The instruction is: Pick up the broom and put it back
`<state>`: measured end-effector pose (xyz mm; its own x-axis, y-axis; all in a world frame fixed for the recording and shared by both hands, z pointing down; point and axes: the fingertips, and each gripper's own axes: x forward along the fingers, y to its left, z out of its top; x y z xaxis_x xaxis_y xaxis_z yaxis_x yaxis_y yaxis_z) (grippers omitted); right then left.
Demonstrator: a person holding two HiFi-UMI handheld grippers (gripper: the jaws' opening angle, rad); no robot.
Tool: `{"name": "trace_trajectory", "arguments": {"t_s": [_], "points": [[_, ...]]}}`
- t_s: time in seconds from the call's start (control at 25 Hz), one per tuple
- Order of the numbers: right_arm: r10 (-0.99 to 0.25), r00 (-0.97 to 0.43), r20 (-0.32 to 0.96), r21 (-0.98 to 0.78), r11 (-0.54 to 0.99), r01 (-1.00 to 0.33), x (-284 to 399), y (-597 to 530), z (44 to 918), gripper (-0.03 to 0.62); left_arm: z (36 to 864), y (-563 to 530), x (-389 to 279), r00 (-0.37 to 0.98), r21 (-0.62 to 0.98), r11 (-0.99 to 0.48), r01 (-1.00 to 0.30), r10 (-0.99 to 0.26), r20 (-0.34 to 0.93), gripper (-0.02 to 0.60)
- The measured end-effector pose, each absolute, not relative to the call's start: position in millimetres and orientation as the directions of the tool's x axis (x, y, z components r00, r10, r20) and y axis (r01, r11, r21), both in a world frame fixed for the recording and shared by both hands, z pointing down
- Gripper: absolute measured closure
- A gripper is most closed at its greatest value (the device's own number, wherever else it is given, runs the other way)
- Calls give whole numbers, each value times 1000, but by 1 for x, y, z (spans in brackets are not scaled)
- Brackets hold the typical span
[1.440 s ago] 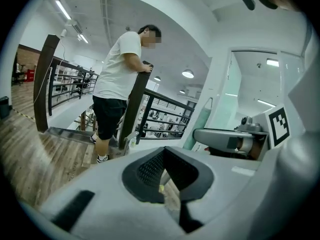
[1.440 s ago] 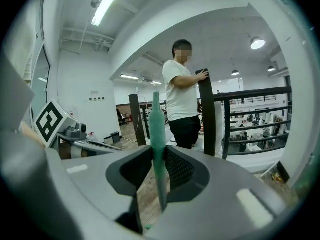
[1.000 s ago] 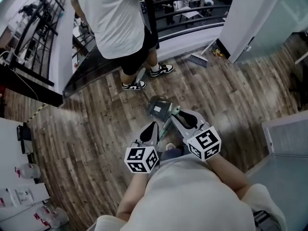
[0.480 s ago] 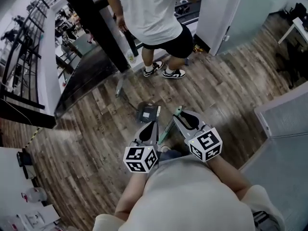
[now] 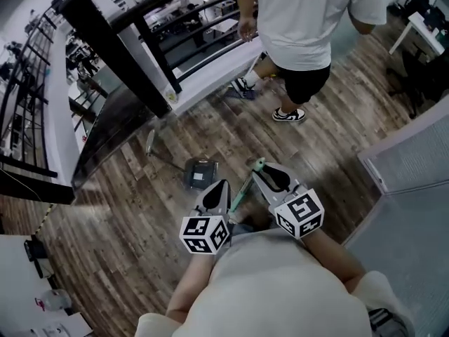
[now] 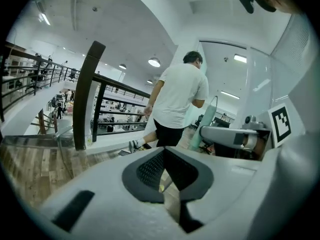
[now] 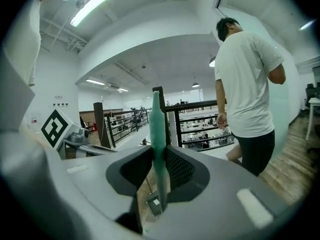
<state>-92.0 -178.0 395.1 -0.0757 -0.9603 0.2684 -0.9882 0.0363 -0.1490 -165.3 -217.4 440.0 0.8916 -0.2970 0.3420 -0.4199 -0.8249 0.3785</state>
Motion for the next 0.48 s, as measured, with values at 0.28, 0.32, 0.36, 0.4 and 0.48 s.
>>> {"name": "trace_trajectory", "arguments": {"t_s": [0.28,0.32,0.36,0.4,0.48], "points": [[-963,-39,268,-154,-3,-988,-45,-148,389,499,432,-189,-116,901,369,-846,-386,-260,346,576],[-963,-33,268,-154,-9,-988,-38,-144,389,499,431,-186,-110,903,366,-850,-379,-253,348,577],[-963,-27,267,-154,-15,-988,-32,-141,389,499,431,-183,-104,904,363,-854,-373,-246,349,575],[-964,-20,266,-155,-22,-988,-26,-137,390,499,431,-180,-98,906,361,-858,-366,-239,351,576],[-965,-7,263,-157,-36,-987,-14,-130,391,499,431,-175,-85,908,356,-865,-352,-224,353,575]]}}
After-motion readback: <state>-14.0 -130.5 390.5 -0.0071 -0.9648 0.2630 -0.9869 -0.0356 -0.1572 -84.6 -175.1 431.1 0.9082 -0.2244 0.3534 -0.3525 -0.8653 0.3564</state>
